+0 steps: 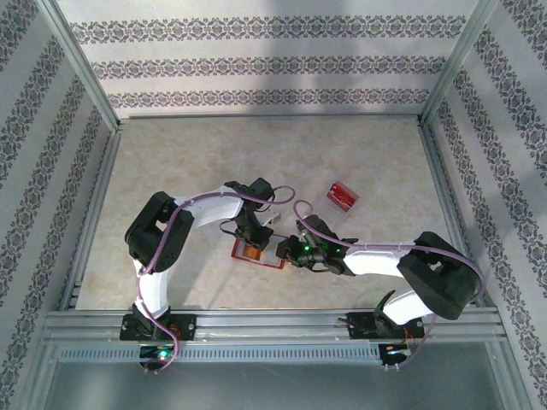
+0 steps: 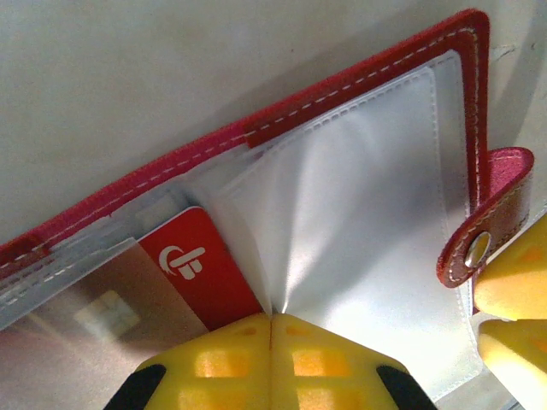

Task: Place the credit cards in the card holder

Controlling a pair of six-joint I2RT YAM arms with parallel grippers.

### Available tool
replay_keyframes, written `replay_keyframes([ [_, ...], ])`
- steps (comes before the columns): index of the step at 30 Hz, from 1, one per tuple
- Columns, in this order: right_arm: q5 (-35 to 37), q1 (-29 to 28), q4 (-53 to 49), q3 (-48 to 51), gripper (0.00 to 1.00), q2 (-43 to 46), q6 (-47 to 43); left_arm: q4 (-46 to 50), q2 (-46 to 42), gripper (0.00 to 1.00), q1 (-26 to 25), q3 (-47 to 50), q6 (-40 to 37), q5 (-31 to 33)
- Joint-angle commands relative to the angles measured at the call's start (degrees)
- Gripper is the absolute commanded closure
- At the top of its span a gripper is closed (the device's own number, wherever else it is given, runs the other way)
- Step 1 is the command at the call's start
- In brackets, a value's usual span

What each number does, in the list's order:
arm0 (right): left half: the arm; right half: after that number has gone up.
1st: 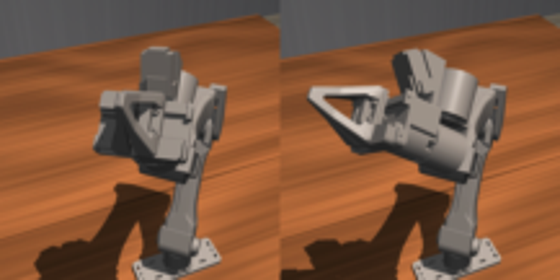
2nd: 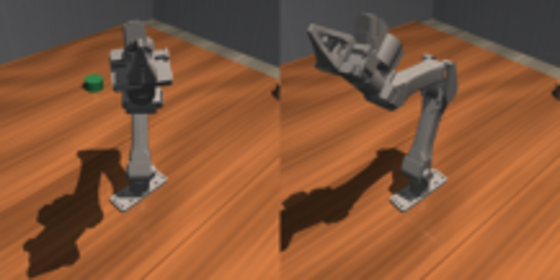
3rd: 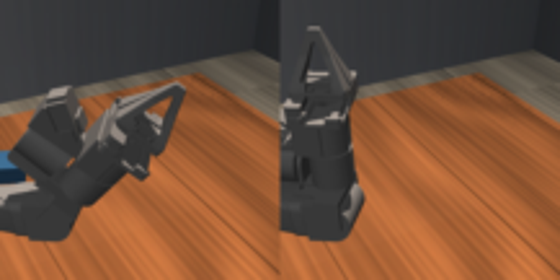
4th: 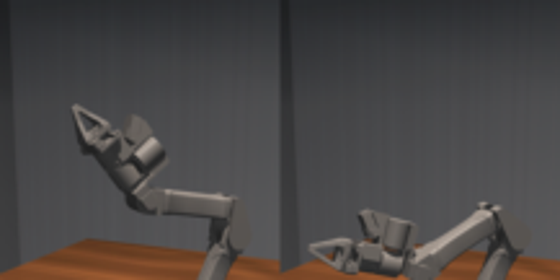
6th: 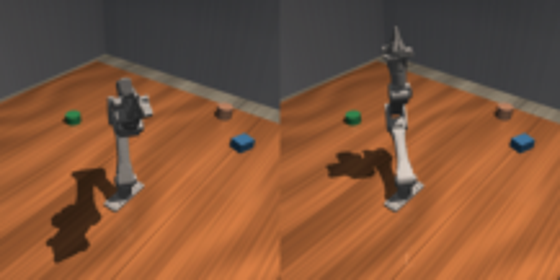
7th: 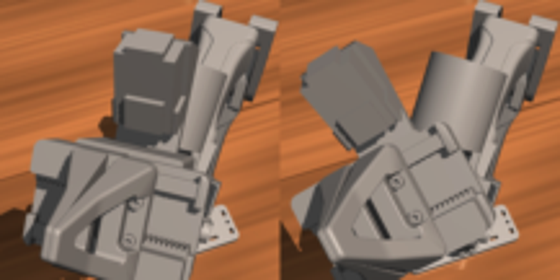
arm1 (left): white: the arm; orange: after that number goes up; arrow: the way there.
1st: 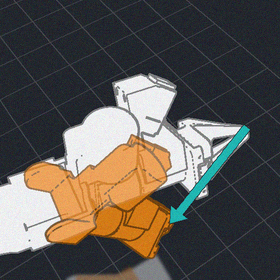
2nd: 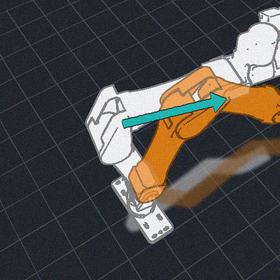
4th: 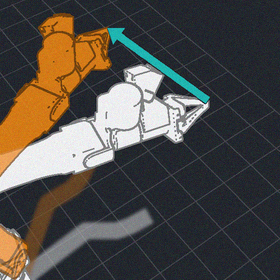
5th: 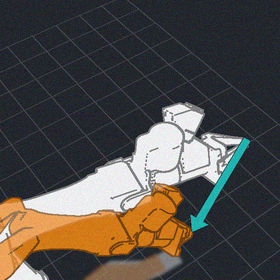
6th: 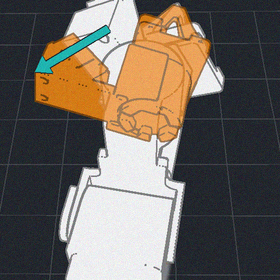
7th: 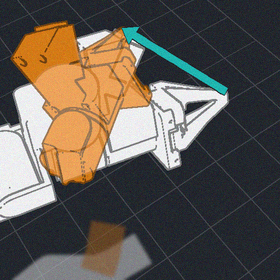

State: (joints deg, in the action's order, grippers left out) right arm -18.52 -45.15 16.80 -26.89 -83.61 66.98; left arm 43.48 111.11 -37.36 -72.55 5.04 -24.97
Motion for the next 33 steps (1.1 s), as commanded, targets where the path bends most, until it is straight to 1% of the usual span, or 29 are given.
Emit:
replay_keyframes([
  [1, -0.66, -0.43, 0.88, -0.12, 0.78, 0.16, 1.19, 0.09, 1.39, 0.94, 0.45, 2.23, -0.38, 0.62],
  [9, 0.42, -0.81, 0.17, 2.47, 0.76, 2.70, 4.61, -0.16, 1.48, 0.95, 0.54, 2.37, -0.35, 0.54],
  [19, -1.16, -1.78, 5.27, 1.23, 0.76, -1.44, 6.39, -0.04, 1.65, 0.95, 0.63, 2.24, -0.31, 0.48],
  [24, -0.99, -1.88, 5.73, 0.97, 0.76, -2.27, 6.50, -0.07, 1.57, 0.95, 0.61, 2.32, -0.35, 0.53],
  [28, -0.91, -1.97, 8.13, 1.24, 0.77, -2.17, 7.19, 0.01, 1.35, 0.95, 0.62, 2.28, -0.32, 0.54],
  [33, -0.59, -1.81, 8.42, 0.12, 0.77, -2.48, 6.38, 0.37, 0.13, 0.93, 0.97, 1.89, -0.21, 0.23],
])
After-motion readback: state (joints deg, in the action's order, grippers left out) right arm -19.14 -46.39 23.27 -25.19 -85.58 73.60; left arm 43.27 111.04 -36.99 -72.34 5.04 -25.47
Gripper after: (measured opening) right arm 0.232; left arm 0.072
